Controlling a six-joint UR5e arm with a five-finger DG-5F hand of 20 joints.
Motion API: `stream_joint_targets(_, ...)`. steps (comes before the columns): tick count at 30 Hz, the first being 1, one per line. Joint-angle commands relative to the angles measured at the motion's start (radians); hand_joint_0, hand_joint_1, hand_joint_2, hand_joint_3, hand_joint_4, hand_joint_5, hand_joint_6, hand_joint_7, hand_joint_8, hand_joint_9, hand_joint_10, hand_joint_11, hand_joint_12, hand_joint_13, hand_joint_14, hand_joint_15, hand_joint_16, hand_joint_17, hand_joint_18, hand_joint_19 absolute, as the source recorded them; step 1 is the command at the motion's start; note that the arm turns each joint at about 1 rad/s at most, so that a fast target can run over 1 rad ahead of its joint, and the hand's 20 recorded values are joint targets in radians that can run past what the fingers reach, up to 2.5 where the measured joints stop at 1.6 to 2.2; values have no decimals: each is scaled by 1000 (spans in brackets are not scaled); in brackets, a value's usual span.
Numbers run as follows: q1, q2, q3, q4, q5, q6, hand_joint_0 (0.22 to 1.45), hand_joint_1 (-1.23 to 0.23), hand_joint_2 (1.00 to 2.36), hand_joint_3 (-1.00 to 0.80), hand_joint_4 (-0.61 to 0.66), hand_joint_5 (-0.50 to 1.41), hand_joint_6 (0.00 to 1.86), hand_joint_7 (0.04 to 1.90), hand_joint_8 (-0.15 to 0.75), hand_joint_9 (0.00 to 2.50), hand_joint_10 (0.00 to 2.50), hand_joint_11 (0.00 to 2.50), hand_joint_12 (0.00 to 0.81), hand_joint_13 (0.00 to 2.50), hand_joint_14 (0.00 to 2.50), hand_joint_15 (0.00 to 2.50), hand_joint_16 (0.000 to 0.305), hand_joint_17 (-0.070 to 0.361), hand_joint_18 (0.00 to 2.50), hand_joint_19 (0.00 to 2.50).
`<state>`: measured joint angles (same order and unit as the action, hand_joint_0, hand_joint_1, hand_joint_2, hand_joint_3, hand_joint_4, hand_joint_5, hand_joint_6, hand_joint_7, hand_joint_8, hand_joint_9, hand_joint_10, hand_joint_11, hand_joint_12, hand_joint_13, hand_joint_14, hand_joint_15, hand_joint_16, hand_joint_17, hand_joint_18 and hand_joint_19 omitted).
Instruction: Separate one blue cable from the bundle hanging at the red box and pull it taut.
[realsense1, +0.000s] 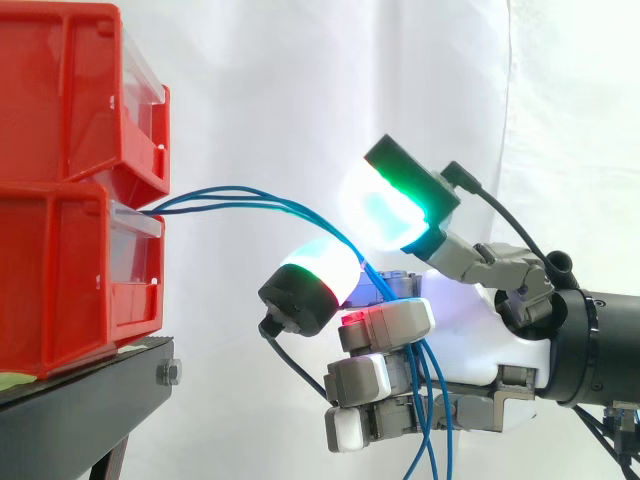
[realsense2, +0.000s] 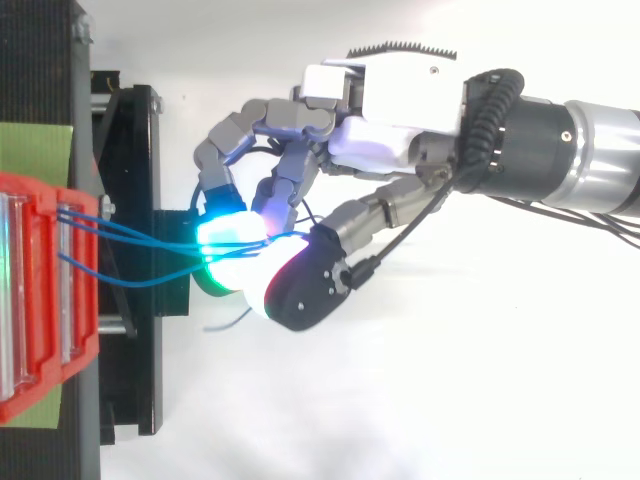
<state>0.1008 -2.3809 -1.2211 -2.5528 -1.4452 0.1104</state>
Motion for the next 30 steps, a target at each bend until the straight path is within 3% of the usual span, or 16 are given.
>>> stream_joint_targets(1,-1,0,0,-1,0,0,524,-612,1000,-500,85,-125,918,1071,350,1314,6,1357,380,1064,21,877,46,104,819,705)
stream_joint_targets(4,-1,0,0,-1,0,0,606,-593,1000,-500,69,-132,917,1101,329,1301,8,1367,368,1057,23,880,43,97,793,724)
stream_joint_targets(12,0,0,0,-1,2,0,706,-835,1018,-268,37,-147,932,1181,321,1268,5,1371,368,1045,22,868,43,96,792,709)
stream_joint_targets(15,-1,0,0,-1,2,0,786,-872,1011,-374,-65,-155,955,1122,315,1261,6,1372,355,1035,23,868,41,93,764,726)
stream_joint_targets(18,0,0,0,0,0,0,817,-901,1000,-500,-67,-152,955,1203,312,1263,5,1379,348,1035,25,866,40,91,760,709)
stream_joint_targets(22,0,0,0,2,0,0,784,-928,1000,-500,-62,-147,957,1216,311,1268,6,1376,349,1036,25,854,40,90,777,678)
stream_joint_targets(30,2,2,0,2,2,0,582,-947,1000,-500,33,-121,943,1099,323,1305,7,1390,356,1046,25,876,41,91,771,712)
